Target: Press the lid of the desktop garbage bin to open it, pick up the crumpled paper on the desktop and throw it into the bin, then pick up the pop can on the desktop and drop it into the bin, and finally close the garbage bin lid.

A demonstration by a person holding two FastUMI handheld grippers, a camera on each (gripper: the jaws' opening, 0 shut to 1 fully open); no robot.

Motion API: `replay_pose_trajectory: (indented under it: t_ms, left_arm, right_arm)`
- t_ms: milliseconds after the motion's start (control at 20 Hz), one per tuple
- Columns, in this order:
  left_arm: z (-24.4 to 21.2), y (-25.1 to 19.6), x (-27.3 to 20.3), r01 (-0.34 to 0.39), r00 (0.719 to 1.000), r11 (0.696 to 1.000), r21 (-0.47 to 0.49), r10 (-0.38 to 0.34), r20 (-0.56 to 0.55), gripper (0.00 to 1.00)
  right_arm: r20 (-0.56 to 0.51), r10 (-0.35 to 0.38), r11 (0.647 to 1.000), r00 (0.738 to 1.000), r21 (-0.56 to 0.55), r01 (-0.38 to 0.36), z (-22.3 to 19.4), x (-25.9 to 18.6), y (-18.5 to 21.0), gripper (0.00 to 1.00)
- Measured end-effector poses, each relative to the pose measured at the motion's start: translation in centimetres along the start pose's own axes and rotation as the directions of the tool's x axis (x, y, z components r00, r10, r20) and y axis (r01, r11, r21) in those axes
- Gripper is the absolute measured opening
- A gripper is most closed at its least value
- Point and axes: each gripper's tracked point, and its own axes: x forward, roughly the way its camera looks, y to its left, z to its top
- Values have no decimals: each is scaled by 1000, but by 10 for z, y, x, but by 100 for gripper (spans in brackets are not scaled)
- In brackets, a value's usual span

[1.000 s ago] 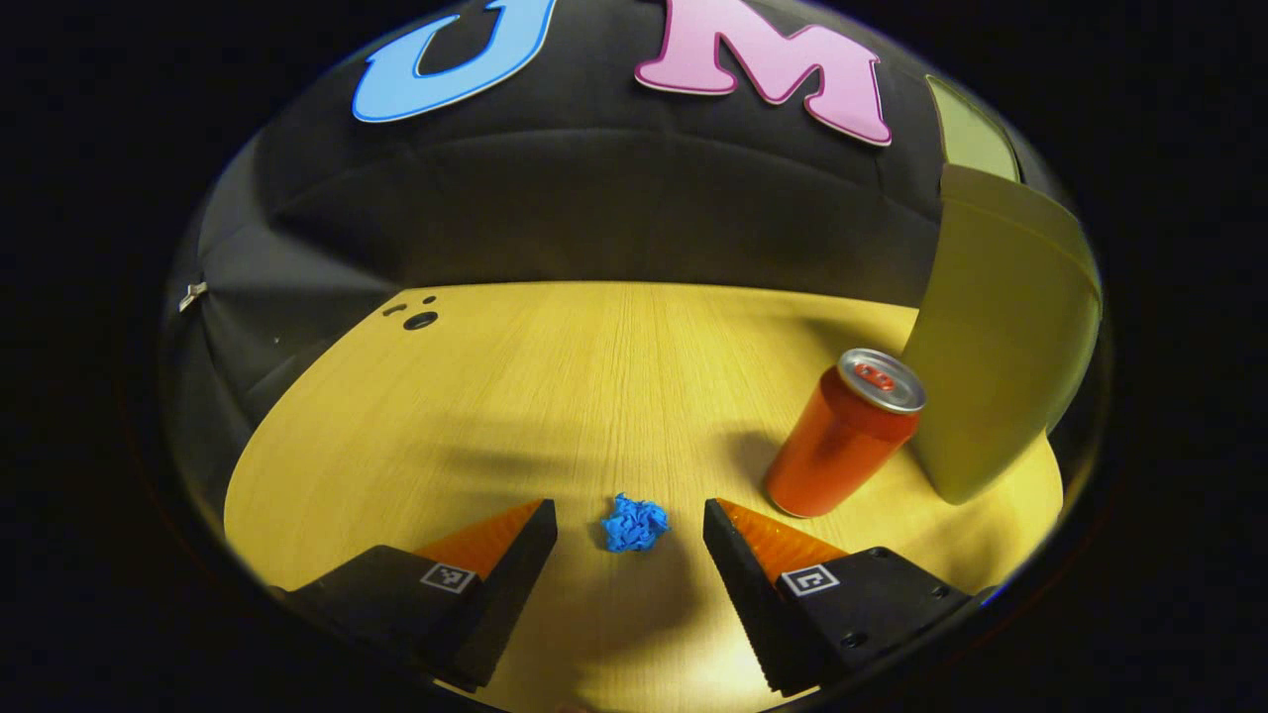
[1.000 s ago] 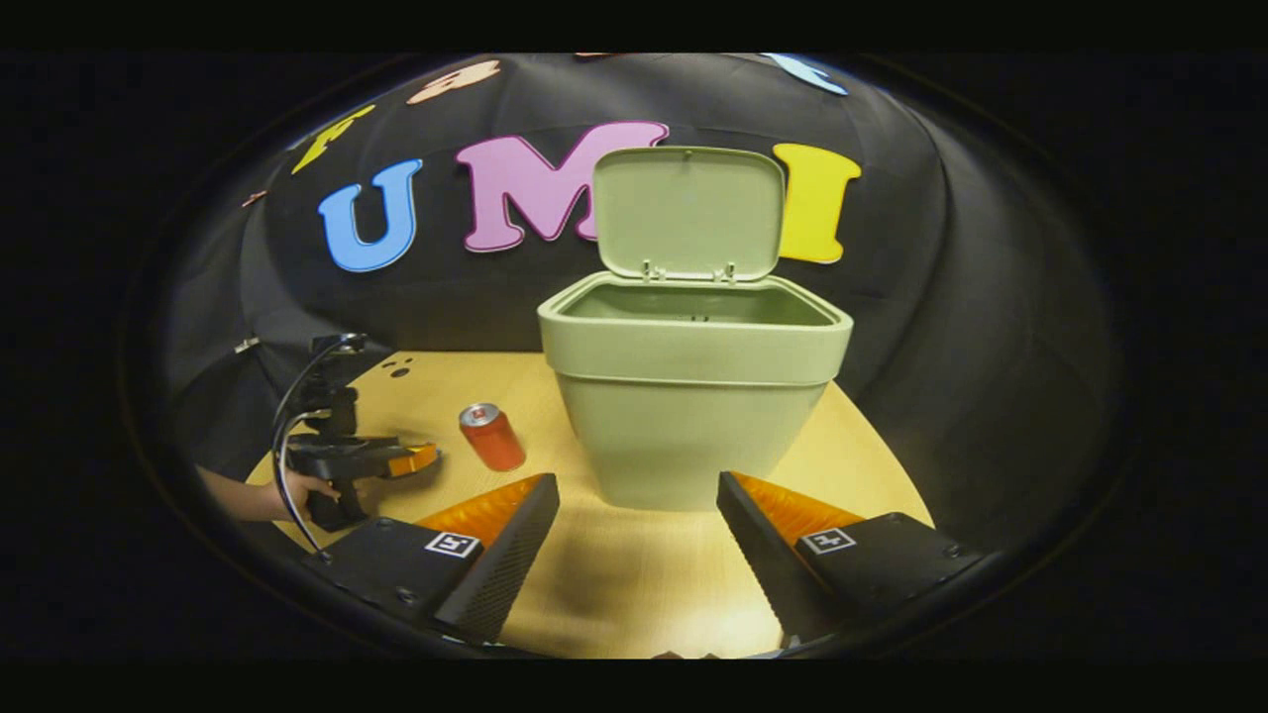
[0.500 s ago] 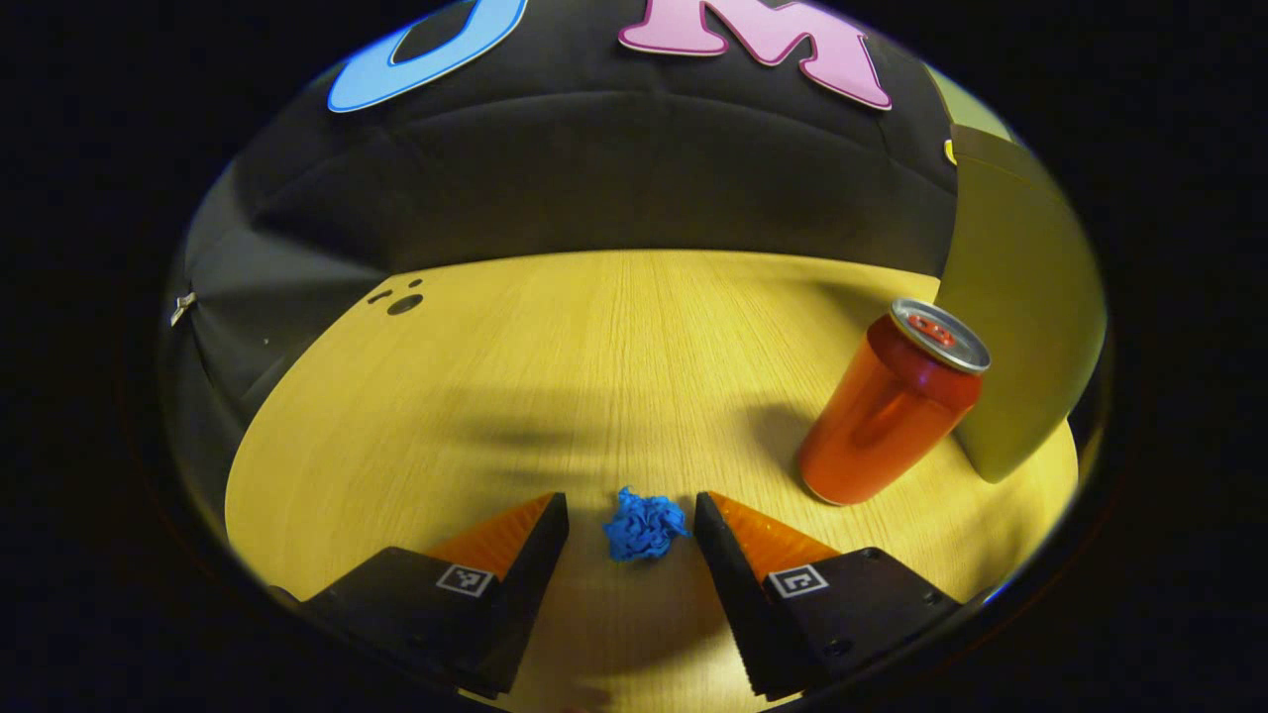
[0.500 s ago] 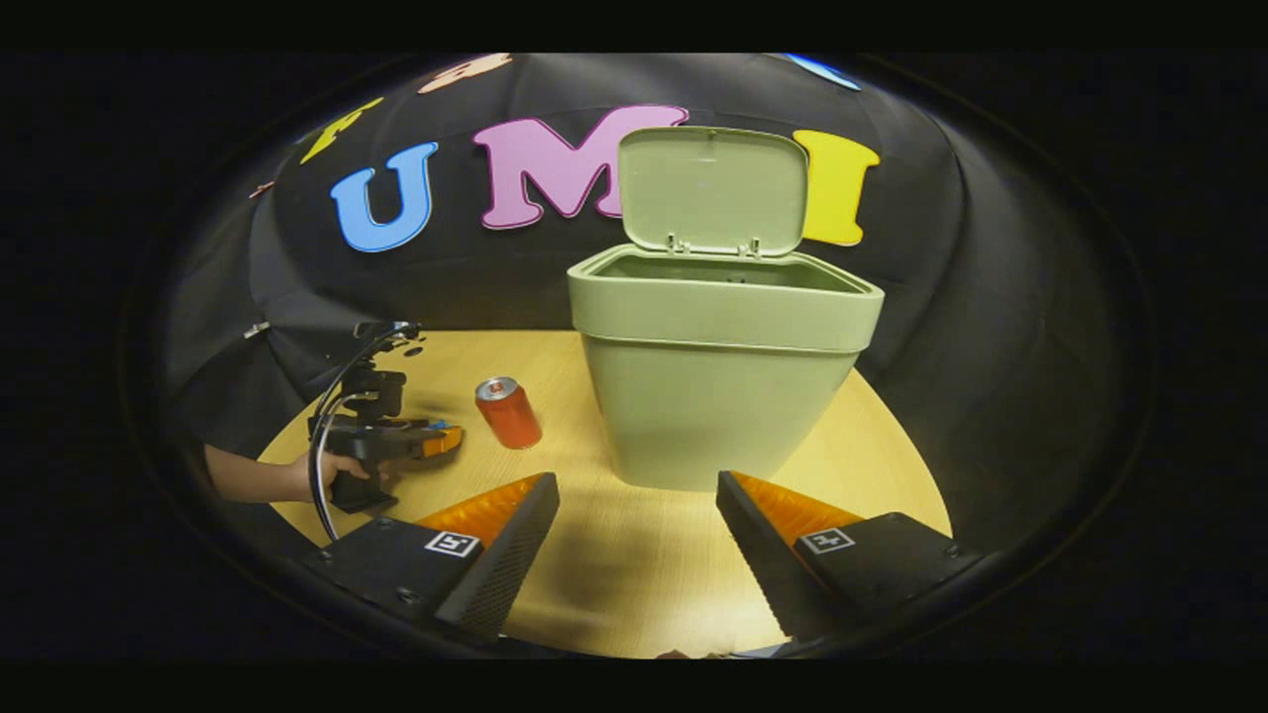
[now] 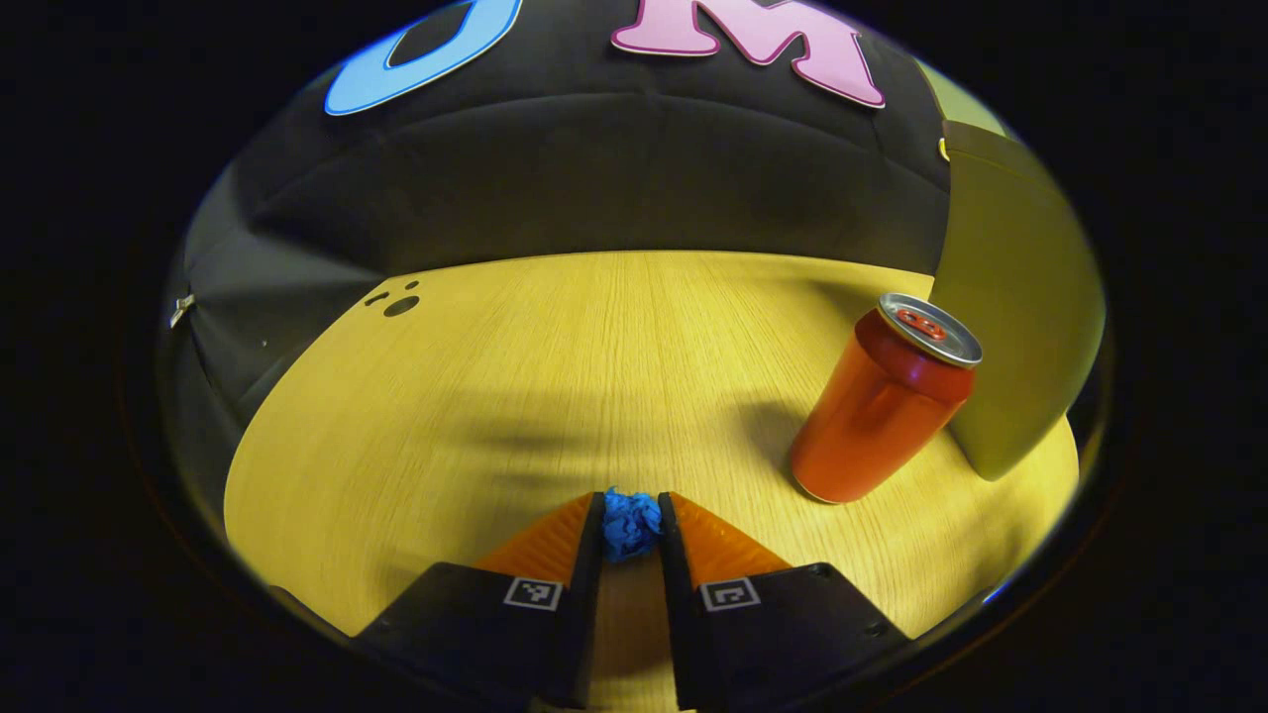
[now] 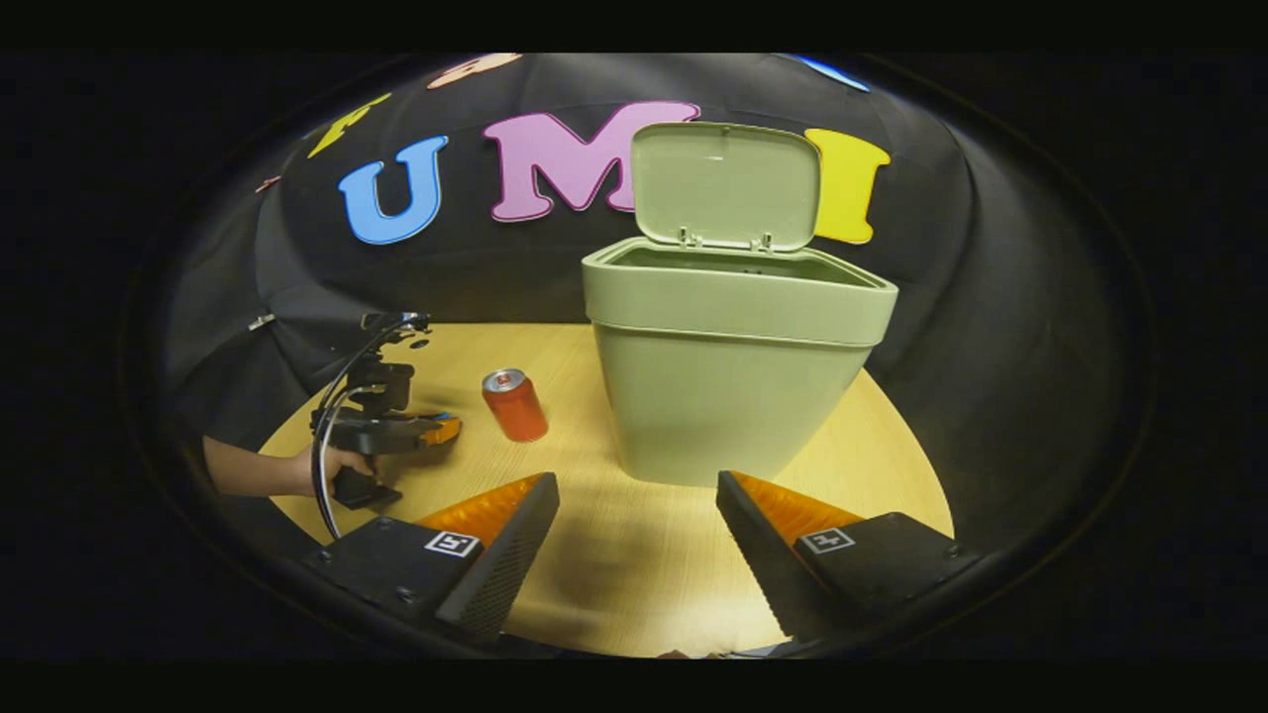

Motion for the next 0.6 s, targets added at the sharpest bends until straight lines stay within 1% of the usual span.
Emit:
replay_pose_trajectory:
  t_ms: [100, 200, 350, 500, 600]
  left_arm:
    - [-2, -2, -2, 3, 1000, 1000, 2, -3, -8, 32]
    - [0, -4, -7, 13, 1000, 1000, 5, -12, -5, 30]
    - [13, -4, -23, 20, 999, 1000, 8, -20, 39, 29]
    - [32, -9, -47, 50, 994, 998, 49, -54, 91, 29]
    - [46, -16, -68, 79, 988, 992, 97, -91, 125, 29]
  right_arm:
    - [-4, 3, 1000, 1000, -2, -3, -3, 0, 0, 100]
    - [-4, 3, 1000, 1000, -2, -3, -3, 0, 0, 100]
    - [4, -1, 1000, 1000, 1, 1, -4, -2, -1, 100]
    - [3, 2, 1000, 1000, 6, -2, -7, -2, 1, 100]
    - [1, 7, 1000, 1000, 11, -7, -9, -2, 3, 100]
